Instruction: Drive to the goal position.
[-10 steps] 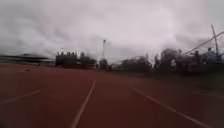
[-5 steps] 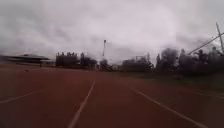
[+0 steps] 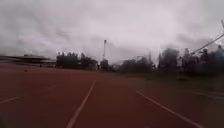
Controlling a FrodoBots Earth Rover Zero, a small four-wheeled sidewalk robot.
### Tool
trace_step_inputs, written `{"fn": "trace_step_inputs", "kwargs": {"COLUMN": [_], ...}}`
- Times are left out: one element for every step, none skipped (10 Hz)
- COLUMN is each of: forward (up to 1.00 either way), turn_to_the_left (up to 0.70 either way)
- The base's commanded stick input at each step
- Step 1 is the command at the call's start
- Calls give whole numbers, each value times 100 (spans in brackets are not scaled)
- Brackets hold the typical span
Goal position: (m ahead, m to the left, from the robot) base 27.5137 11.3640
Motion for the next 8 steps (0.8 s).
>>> {"fn": "trace_step_inputs", "kwargs": {"forward": [70, 70, 70, 70, 70, 70, 70, 70], "turn_to_the_left": [0, 0, 0, 0, 0, 0, 0, 0]}}
